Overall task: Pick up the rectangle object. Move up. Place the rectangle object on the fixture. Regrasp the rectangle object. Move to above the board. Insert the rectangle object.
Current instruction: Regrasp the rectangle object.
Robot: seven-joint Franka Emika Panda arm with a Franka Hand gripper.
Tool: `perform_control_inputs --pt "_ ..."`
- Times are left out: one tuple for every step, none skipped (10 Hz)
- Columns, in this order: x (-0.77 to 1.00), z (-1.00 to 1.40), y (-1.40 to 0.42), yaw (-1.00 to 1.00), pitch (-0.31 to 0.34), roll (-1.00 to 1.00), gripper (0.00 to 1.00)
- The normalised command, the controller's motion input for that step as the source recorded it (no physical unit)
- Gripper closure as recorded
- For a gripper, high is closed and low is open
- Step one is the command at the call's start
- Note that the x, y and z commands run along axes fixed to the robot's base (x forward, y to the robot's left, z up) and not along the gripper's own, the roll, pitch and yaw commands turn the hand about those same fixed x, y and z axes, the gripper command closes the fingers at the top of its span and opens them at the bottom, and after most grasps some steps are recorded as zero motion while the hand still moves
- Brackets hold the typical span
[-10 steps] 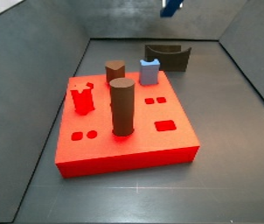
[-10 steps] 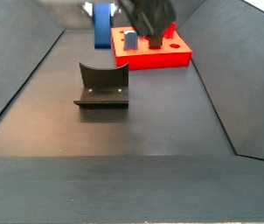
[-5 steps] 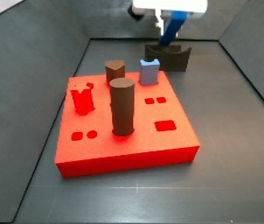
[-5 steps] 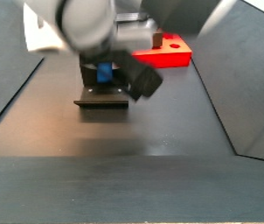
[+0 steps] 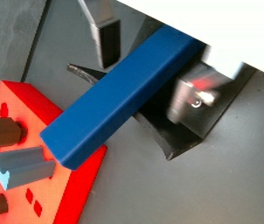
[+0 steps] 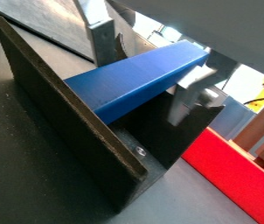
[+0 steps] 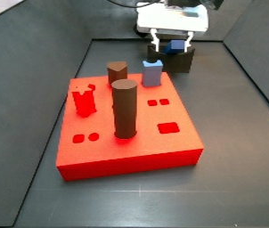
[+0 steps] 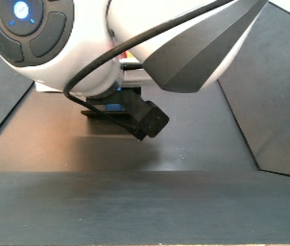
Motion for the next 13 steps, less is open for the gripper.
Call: perform_control_inputs --pt "0.0 1.0 0.0 0.02 -0.003 -0.04 0.0" --pt "-0.01 1.0 0.0 0.02 0.001 -0.04 0.0" --pt "-0.02 1.0 0.01 0.02 -0.002 -0.02 0.0" --pt "-0.03 1.0 0.0 0.03 -0.008 -0.01 0.0" --pt "-0.04 1.0 0.0 0.03 -0.013 0.0 0.0" --pt "-0.05 0.87 0.0 0.03 -0.012 0.0 0.0" --pt "-0.04 0.68 0.01 0.03 -0.011 0.0 0.0" --pt "-0.04 0.49 0.0 0.04 -0.007 0.0 0.0" --pt "-0.04 0.29 0.0 0.04 -0.005 0.0 0.0" --pt "-0.02 0.99 -1.0 0.0 0.046 1.0 0.0" --pt "-0.02 0.95 -1.0 0.0 0.044 1.0 0.0" --pt "-0.04 0.94 -1.0 0.0 0.039 1.0 0.0" --pt "-0.07 0.9 -1.0 0.0 0.031 1.0 0.0"
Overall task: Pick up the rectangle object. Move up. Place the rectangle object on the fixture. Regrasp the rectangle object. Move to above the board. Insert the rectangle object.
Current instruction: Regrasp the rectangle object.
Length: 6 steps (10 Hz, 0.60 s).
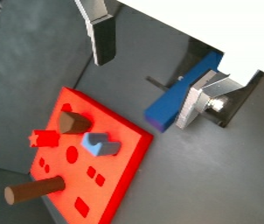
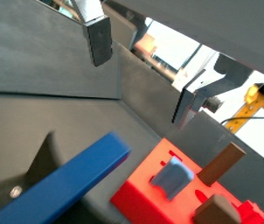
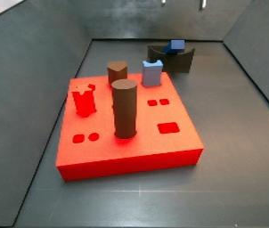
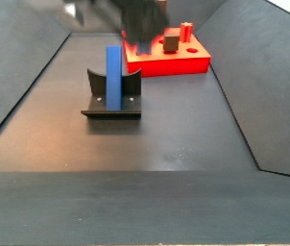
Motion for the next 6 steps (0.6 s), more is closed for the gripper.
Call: perform_control_inputs --pt "-0.07 0.76 -0.94 0.0 0.025 1.0 0.0" --pt "-0.05 0.52 -0.76 0.0 0.024 1.0 0.0" --pt "-0.03 0.27 -0.55 0.0 0.023 1.0 0.0" --pt "0.0 0.06 -0.28 0.0 0.021 1.0 0.0" --pt "0.0 0.06 -0.08 0.0 0.021 1.0 0.0" --pt "-0.01 0.05 -0.03 0.0 0.02 1.0 0.0"
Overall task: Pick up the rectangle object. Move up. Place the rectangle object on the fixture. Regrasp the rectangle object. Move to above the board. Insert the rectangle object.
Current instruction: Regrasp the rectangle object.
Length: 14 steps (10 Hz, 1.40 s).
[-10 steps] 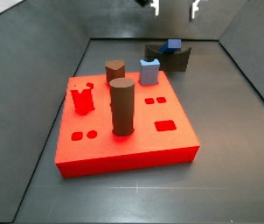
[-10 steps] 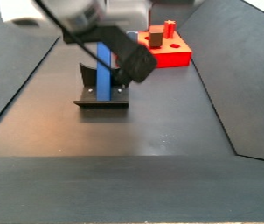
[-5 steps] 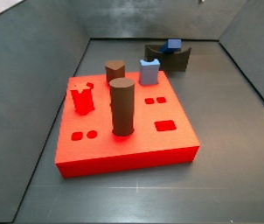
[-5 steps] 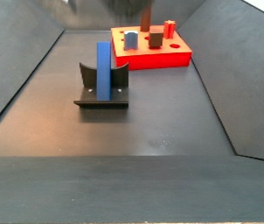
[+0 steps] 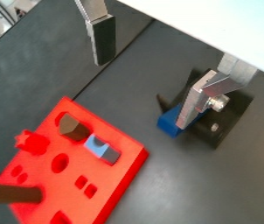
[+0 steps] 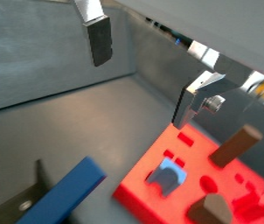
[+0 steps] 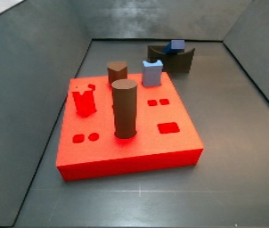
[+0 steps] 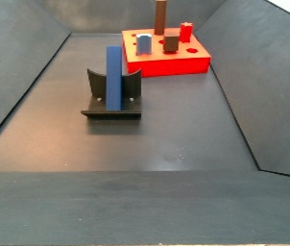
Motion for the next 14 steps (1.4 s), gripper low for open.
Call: perform_control_inputs --pt "0.0 0.02 -0.05 0.0 0.016 1.0 0.0" --pt "0.0 0.01 -0.04 0.0 0.014 1.0 0.0" --pt "0.0 0.02 -0.02 0.0 0.012 1.0 0.0" --pt "0.01 0.01 -0.02 0.0 0.012 1.0 0.0" --pt "0.01 0.01 -0.02 0.0 0.013 1.0 0.0" --pt "0.0 0.01 -0.02 0.0 0.019 1.0 0.0" --pt "0.01 0.01 -0.02 0.01 0.025 1.0 0.0" --pt "0.02 0.0 -0.02 0.01 0.03 1.0 0.0" --pt "0.03 -0.01 -0.02 0.01 0.038 1.0 0.0" --pt "0.05 -0.01 -0.03 0.01 0.052 1.0 0.0" --pt "0.06 -0.01 -0.03 0.02 0.063 1.0 0.0" --pt "0.08 -0.01 -0.03 0.03 0.084 1.0 0.0" --pt "0.09 -0.01 -0.04 0.03 0.096 1.0 0.0" --pt "0.1 -0.01 -0.04 0.04 0.125 1.0 0.0"
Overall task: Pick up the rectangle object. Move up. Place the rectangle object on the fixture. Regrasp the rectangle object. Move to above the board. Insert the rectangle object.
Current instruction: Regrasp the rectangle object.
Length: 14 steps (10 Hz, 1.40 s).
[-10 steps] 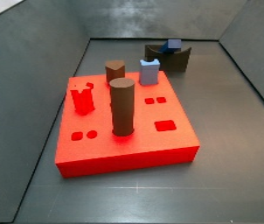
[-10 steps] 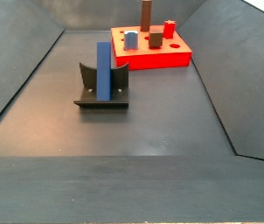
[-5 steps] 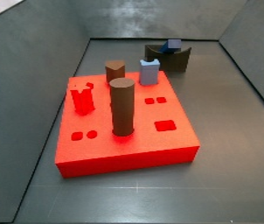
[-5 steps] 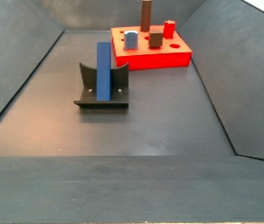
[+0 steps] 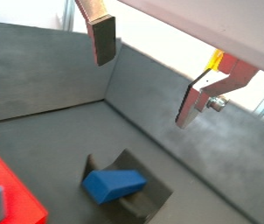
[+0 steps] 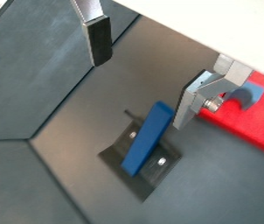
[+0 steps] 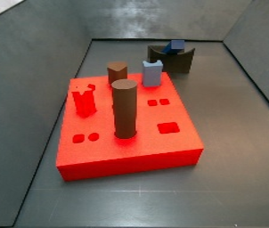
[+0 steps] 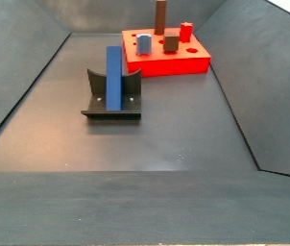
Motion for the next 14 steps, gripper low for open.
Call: perform_control_inputs --pt "0.11 -0.01 -0.05 0.06 0.149 1.0 0.0" --pt "0.12 -0.02 -0.05 0.08 0.184 1.0 0.0" --pt "0.12 -0.02 -0.05 0.1 0.203 1.0 0.0" --pt "0.13 -0.01 -0.06 0.15 0.242 1.0 0.0" --pt "0.14 -0.01 -0.06 0.2 0.242 0.84 0.0" --pt "0.16 -0.01 -0.06 0.22 0.226 0.73 0.0" --pt "0.18 -0.02 -0.06 0.25 0.183 0.5 0.0" --pt "0.2 -0.02 -0.06 0.26 0.147 0.34 0.0" --pt "0.21 -0.01 -0.05 0.26 0.11 0.23 0.0" --pt "0.21 -0.01 -0.05 0.26 0.072 0.19 0.0" --pt "0.18 -0.02 -0.06 0.24 0.036 0.18 0.0" --pt "0.17 -0.02 -0.06 0.22 0.022 0.18 0.0" --pt "0.06 -1.0 0.04 0.33 -0.054 0.26 0.0" --pt "0.06 -1.0 0.04 0.28 -0.065 0.27 0.0"
